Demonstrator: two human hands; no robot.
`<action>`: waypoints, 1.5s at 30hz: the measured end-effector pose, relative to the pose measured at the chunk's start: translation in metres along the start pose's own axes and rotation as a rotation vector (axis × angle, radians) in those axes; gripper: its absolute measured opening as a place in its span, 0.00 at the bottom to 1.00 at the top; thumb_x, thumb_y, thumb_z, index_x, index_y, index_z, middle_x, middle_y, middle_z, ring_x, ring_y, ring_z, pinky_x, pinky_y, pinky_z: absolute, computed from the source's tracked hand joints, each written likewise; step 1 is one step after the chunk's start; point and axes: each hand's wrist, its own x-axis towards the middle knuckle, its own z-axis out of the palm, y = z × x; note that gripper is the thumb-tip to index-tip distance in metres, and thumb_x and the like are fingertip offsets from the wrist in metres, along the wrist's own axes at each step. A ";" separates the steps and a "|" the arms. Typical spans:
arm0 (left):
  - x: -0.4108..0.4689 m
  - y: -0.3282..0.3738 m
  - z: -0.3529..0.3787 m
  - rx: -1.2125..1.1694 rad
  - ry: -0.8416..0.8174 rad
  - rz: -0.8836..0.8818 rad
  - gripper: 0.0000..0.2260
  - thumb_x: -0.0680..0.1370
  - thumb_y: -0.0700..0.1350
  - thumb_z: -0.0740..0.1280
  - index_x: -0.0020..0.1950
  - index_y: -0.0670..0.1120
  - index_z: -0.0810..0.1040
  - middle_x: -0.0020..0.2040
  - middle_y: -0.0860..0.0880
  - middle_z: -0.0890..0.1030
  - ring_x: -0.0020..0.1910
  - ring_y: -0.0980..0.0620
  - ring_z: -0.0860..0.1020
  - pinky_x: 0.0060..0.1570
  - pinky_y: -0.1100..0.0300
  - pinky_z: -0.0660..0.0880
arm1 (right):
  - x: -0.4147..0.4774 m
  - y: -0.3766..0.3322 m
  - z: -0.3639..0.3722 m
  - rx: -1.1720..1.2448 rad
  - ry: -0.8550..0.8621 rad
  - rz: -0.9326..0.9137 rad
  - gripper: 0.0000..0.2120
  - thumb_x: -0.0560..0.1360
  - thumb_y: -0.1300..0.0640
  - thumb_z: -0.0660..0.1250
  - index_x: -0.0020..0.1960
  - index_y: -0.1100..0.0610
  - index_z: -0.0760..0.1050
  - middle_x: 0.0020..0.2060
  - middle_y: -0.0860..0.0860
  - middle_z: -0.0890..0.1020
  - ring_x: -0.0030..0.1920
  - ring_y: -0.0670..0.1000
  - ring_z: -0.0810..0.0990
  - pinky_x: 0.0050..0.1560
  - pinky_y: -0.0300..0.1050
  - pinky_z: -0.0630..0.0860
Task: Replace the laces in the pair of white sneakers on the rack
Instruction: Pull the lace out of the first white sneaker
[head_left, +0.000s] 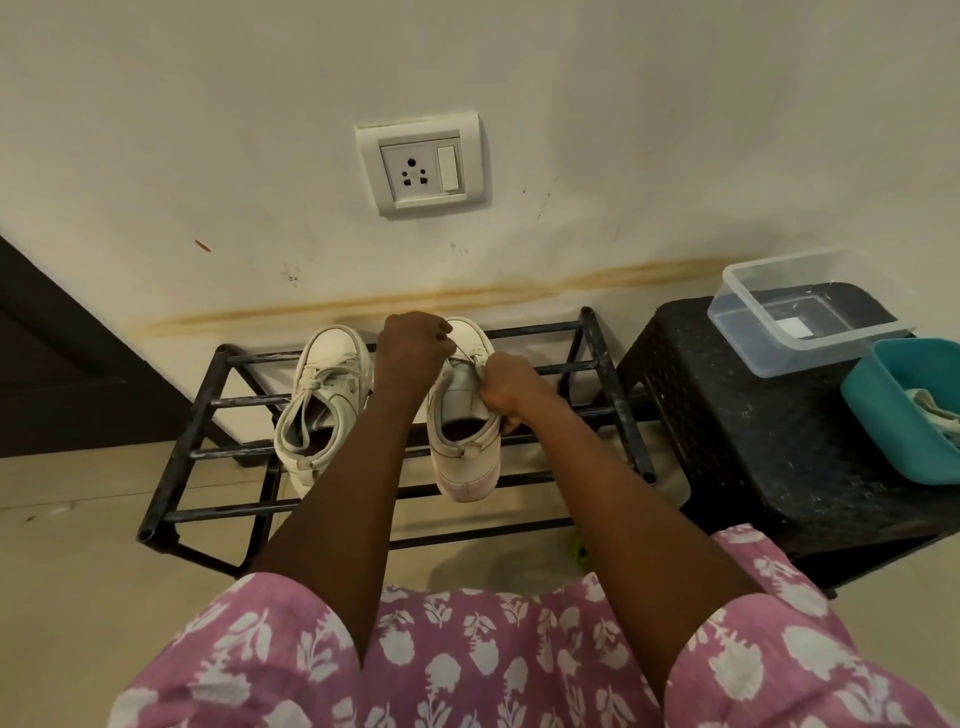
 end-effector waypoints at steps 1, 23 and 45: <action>0.000 -0.003 -0.003 -0.048 0.069 -0.050 0.10 0.71 0.38 0.68 0.50 0.37 0.84 0.52 0.42 0.83 0.55 0.46 0.79 0.56 0.57 0.71 | 0.000 0.000 0.000 -0.010 0.005 0.001 0.13 0.80 0.64 0.56 0.61 0.68 0.70 0.55 0.64 0.77 0.47 0.62 0.81 0.32 0.46 0.78; -0.004 0.018 0.007 0.198 -0.274 -0.010 0.13 0.74 0.46 0.68 0.57 0.44 0.82 0.56 0.42 0.80 0.54 0.44 0.77 0.52 0.53 0.75 | 0.005 -0.001 0.001 0.013 -0.015 0.015 0.12 0.79 0.64 0.57 0.61 0.65 0.70 0.52 0.62 0.78 0.45 0.61 0.82 0.31 0.45 0.77; -0.002 -0.005 -0.016 -0.293 0.304 -0.423 0.09 0.72 0.39 0.68 0.48 0.36 0.84 0.41 0.38 0.83 0.41 0.47 0.79 0.40 0.62 0.68 | 0.004 -0.003 0.000 0.005 -0.019 0.037 0.13 0.79 0.65 0.57 0.61 0.68 0.70 0.57 0.65 0.75 0.44 0.63 0.82 0.39 0.51 0.81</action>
